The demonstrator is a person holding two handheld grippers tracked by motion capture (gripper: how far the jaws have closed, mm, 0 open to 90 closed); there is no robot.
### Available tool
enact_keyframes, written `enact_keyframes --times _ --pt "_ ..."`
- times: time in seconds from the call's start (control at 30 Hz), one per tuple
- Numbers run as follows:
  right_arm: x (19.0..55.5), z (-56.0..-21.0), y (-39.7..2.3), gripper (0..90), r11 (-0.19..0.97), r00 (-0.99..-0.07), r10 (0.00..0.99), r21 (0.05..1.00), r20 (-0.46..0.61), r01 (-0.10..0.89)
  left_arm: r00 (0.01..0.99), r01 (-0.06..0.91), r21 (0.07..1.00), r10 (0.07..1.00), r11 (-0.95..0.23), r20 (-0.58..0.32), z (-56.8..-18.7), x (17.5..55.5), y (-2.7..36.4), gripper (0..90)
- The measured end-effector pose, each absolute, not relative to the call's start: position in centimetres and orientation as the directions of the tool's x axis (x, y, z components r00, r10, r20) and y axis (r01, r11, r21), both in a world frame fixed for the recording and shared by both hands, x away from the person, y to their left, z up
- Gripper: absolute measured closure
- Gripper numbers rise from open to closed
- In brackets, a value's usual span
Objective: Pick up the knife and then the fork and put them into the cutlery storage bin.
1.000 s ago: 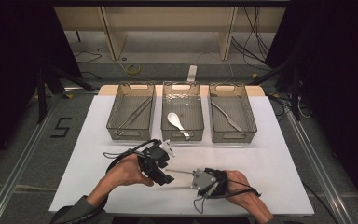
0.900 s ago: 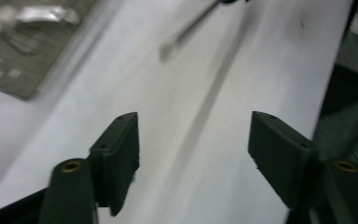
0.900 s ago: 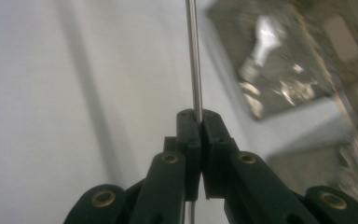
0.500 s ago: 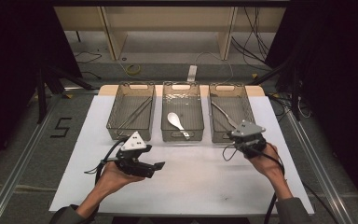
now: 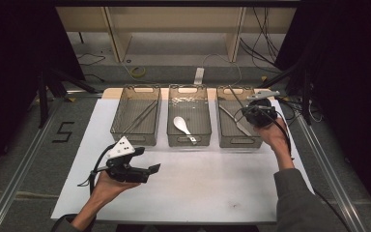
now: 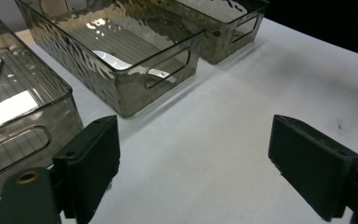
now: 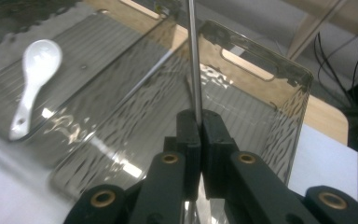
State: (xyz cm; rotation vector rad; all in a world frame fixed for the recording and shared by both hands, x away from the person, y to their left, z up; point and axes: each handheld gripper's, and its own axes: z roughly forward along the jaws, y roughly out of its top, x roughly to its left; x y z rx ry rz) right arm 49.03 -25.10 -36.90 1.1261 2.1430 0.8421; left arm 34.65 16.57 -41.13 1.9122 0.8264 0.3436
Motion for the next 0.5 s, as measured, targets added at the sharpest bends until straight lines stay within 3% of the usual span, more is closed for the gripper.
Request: enact_keyframes --times 0.4,0.5 --pt "54.3 -40.3 -25.2 86.7 0.389 -0.388 0.908 0.669 -0.161 0.633 0.733 0.391 0.876 0.672 -0.283 -0.111 -41.4 34.6 16.7 15.6" --pt "54.5 -40.6 -25.1 64.4 0.350 -0.374 0.920 0.681 -0.119 0.644 0.729 0.390 0.878 0.675 -0.279 -0.110 -41.3 34.5 16.8 15.5"
